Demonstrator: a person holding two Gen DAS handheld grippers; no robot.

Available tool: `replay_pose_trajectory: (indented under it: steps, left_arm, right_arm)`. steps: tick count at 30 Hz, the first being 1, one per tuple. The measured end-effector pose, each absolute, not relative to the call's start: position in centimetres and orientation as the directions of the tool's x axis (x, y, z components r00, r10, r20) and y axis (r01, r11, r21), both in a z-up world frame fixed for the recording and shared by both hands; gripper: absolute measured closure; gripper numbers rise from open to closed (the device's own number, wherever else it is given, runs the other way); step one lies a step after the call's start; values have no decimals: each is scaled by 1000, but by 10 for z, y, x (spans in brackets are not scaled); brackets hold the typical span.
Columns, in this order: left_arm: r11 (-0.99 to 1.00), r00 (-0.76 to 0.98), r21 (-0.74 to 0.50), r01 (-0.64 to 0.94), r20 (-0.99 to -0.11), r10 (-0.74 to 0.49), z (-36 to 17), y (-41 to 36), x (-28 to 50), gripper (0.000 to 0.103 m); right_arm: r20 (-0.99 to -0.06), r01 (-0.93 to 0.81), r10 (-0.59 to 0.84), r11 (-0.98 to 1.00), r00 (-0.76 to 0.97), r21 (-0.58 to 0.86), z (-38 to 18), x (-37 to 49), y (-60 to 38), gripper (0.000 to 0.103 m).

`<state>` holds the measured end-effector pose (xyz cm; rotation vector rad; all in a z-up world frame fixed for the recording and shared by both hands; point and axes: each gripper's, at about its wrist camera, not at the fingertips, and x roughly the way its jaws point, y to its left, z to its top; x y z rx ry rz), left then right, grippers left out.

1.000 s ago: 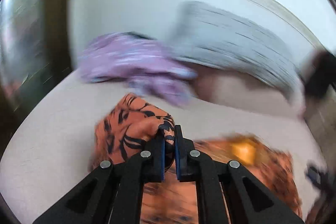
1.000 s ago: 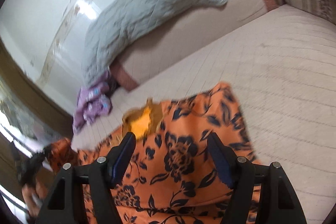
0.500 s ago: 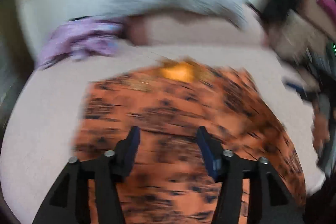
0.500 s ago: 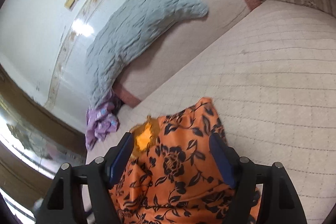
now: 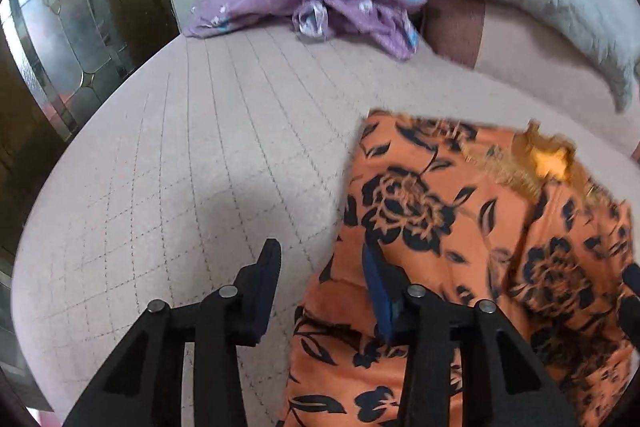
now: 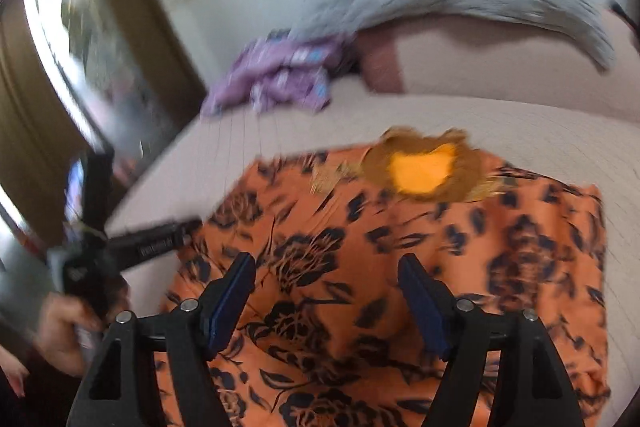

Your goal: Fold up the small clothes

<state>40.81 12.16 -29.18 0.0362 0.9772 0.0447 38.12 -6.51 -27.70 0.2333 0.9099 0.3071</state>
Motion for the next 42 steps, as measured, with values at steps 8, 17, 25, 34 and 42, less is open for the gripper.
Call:
replay_pose_trajectory:
  steps: [8, 17, 25, 34, 42]
  left_arm:
    - [1000, 496, 15, -11, -868, 19, -306, 133, 411, 59]
    - [991, 548, 132, 11, -830, 105, -298, 118, 401, 60]
    - [982, 555, 187, 16, -819, 147, -297, 108, 399, 60]
    - [970, 572, 240, 34, -801, 178, -295, 109, 396, 58]
    - [973, 606, 205, 105, -789, 101, -293, 122, 389, 58]
  right_arm:
    - [-875, -210, 242, 964, 420, 165, -328, 421, -20, 28]
    - [-815, -7, 147, 985, 561, 173, -278, 393, -121, 101]
    - [-739, 131, 252, 899, 624, 418, -261, 341, -208, 96]
    - [-757, -222, 380, 925, 531, 308, -266, 368, -54, 11]
    - [-853, -249, 301, 946, 427, 209, -315, 422, -12, 23]
